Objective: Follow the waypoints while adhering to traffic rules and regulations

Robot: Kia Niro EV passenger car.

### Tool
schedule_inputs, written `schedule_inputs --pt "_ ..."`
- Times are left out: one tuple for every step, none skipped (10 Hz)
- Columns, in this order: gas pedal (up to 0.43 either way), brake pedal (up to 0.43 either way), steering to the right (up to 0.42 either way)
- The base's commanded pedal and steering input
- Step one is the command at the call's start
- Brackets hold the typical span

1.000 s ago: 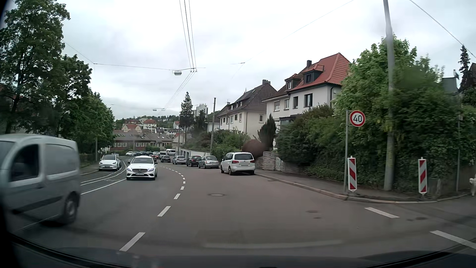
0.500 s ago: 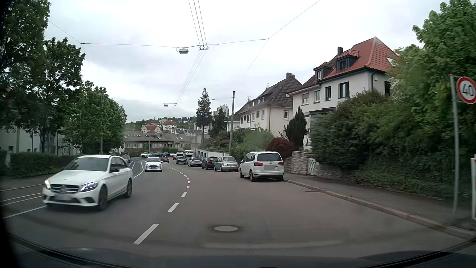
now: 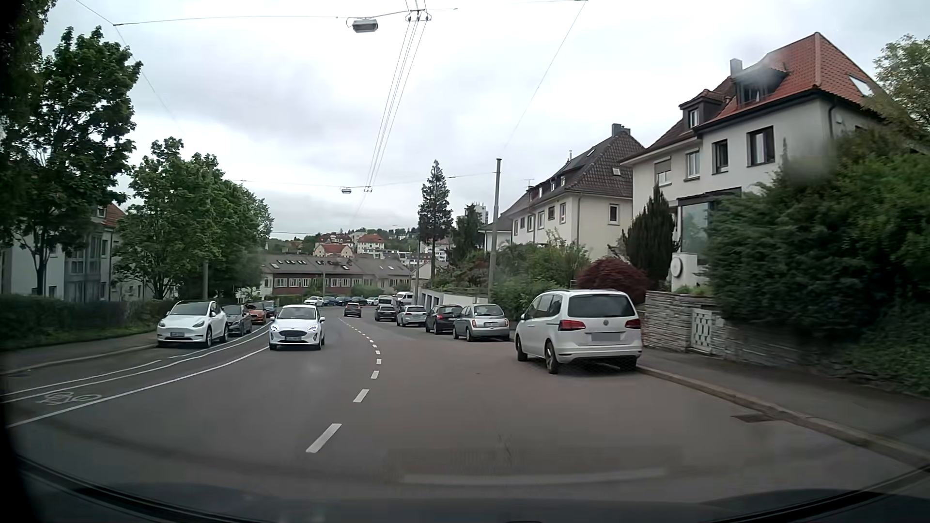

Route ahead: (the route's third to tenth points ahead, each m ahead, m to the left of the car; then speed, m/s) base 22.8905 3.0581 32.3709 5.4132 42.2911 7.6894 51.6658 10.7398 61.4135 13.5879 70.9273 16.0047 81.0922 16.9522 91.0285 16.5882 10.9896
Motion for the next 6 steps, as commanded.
schedule_inputs --pt "0.000 0.000 -0.050" --pt "0.000 0.000 -0.050" --pt "0.000 0.000 -0.050" --pt "0.000 0.000 -0.050" --pt "0.000 0.000 -0.050" --pt "0.000 0.000 -0.050"
